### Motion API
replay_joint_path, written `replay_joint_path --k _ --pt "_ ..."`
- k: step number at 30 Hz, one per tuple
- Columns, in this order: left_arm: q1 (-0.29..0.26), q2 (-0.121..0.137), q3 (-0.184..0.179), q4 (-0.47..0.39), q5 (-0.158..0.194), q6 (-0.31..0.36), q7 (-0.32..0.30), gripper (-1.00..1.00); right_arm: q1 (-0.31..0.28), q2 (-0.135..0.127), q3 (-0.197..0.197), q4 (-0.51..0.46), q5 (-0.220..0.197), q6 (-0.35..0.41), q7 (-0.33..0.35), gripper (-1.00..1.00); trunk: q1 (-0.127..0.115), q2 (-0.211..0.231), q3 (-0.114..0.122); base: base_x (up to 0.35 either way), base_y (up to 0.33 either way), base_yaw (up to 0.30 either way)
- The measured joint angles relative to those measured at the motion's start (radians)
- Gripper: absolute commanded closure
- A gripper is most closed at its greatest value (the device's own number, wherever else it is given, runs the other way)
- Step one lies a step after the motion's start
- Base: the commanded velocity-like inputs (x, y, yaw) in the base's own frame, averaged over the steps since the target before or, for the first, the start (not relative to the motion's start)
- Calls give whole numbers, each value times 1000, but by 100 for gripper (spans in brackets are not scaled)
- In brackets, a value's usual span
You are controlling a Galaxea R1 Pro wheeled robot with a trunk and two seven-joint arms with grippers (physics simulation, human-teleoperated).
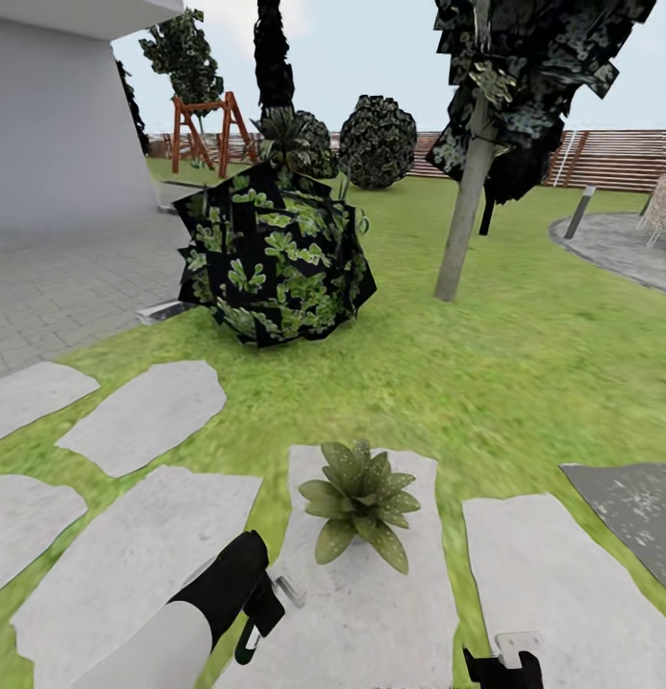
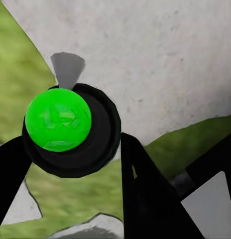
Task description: Pick up the pesticide atomizer in the garden and spray insectifuge to fully cover both potted plants in the garden.
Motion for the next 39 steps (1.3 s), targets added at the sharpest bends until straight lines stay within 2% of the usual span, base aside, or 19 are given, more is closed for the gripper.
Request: replay_joint_path --k 10,16,26,29,32,37,39 --pt "0 0 0 0 1 0 0 100 0 0 0 0 0 0 0 -100 0 0 0 40 302 -219" --pt "-1 0 -4 0 1 -1 -6 100 0 -2 0 -1 -1 0 0 -100 0 0 0 30 53 -64" --pt "-76 6 -7 -53 -6 26 -29 100 0 -5 0 1 0 0 0 -100 0 0 0 0 0 -1" --pt "-127 8 -9 -58 -9 94 -99 100 0 -4 0 2 0 0 0 -100 0 0 0 0 0 0" --pt "-143 8 -14 -60 -31 120 -148 100 0 -3 0 2 0 0 0 -100 0 0 0 0 0 0" --pt "-137 5 -18 -60 -91 125 -159 100 0 -3 0 2 0 0 0 -100 0 0 0 0 0 0" --pt "-136 4 -19 -53 -97 127 -161 100 0 -3 0 2 0 0 0 -100 0 0 0 0 0 0"
